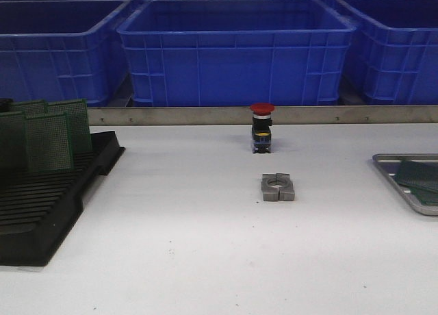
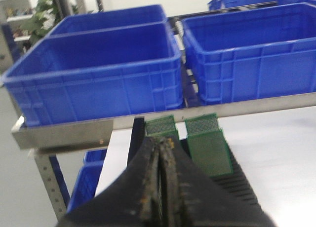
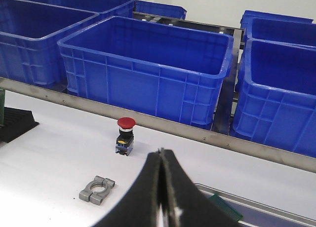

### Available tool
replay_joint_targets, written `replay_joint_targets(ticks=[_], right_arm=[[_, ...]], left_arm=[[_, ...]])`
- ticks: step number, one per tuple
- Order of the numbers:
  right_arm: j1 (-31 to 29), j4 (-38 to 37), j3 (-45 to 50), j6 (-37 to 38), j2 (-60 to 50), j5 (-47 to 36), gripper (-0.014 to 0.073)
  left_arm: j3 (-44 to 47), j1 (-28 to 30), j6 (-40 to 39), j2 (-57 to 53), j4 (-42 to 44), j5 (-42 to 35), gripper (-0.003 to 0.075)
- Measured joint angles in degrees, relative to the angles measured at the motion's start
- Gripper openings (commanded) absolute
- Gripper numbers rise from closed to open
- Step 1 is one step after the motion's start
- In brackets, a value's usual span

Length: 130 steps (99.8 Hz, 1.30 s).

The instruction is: Place circuit board on tray

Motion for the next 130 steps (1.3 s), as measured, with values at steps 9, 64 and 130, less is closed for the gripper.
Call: replay_joint_targets(ticks=[9, 64, 130], right_arm=[[0.0, 0.0, 0.0, 0.0, 0.0, 0.0, -0.006], [0.0, 0.1, 0.0, -0.2, 0.0, 0.3, -0.006], [0.0, 0.1, 0.0, -0.1, 0.0, 0.4, -0.006]], left_arm=[[6.1, -0.9, -9.1, -2.9, 7.0, -3.9, -0.002], [11.0, -1.9, -17.2, -3.7, 13.0, -4.1, -0.002], [11.0, -1.9, -17.2, -3.7, 13.0, -4.1, -0.002]])
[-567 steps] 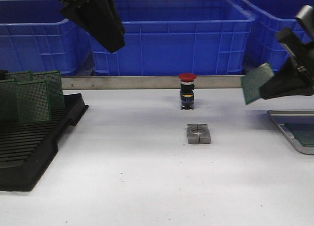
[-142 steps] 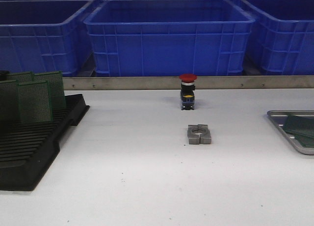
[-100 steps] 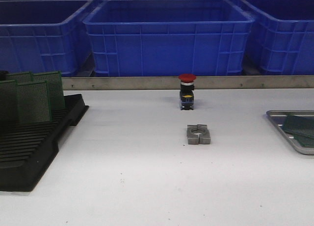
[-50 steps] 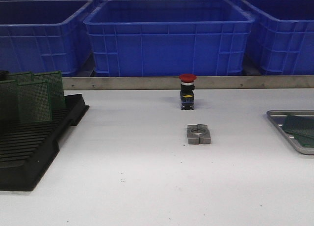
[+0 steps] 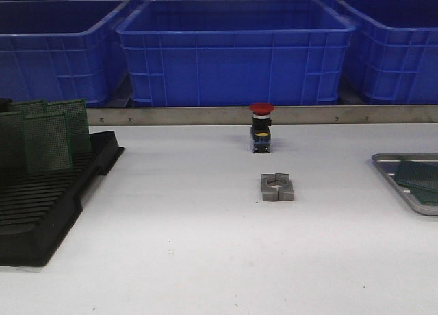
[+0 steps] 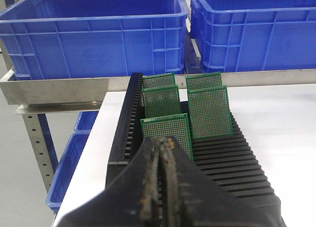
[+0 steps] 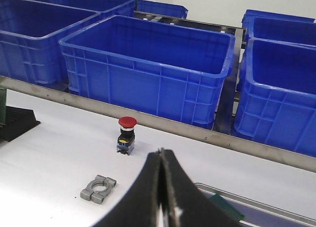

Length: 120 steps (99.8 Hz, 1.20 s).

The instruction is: Place circuit board on tray

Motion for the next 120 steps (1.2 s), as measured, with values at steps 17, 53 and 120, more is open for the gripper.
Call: replay_joint_targets(ticks=[17, 53, 120], right_arm=[[0.0, 0.0, 0.0, 0.0, 0.0, 0.0, -0.006], [0.0, -2.0, 0.0, 0.2, 0.0, -4.1, -0.006], [0.0, -69.3, 15.0, 71.4, -12.0, -20.2, -0.006]], left_arm=[[0.0, 0.0, 0.0, 0.0, 0.0, 0.0, -0.002], [0.0, 0.0, 0.0, 0.0, 0.0, 0.0, -0.002], [0.0, 0.0, 0.0, 0.0, 0.0, 0.0, -0.002]])
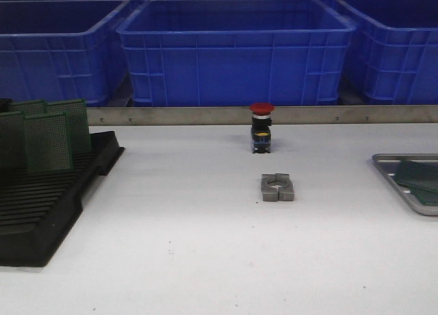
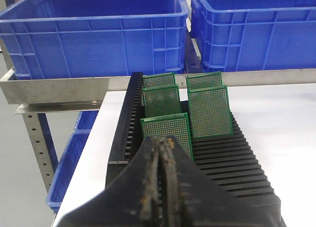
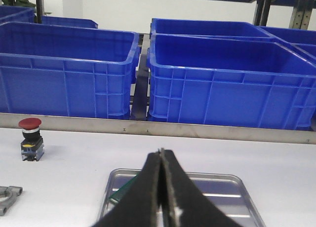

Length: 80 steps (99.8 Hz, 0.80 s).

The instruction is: Place circuit board on tray

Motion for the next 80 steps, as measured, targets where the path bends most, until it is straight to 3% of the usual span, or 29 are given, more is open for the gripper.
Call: replay_joint_targets(ticks=[27, 80], right_arm=[[0.2, -1.2, 0.0, 1.4, -0.3, 3.9, -0.006], [0.2, -1.3, 0.1, 1.4, -0.3, 4.1, -0.006]], left_arm=[[0.0, 0.0, 0.0, 0.0, 0.0, 0.0, -0.002], [0.0, 0.0, 0.0, 0.0, 0.0, 0.0, -0.002]])
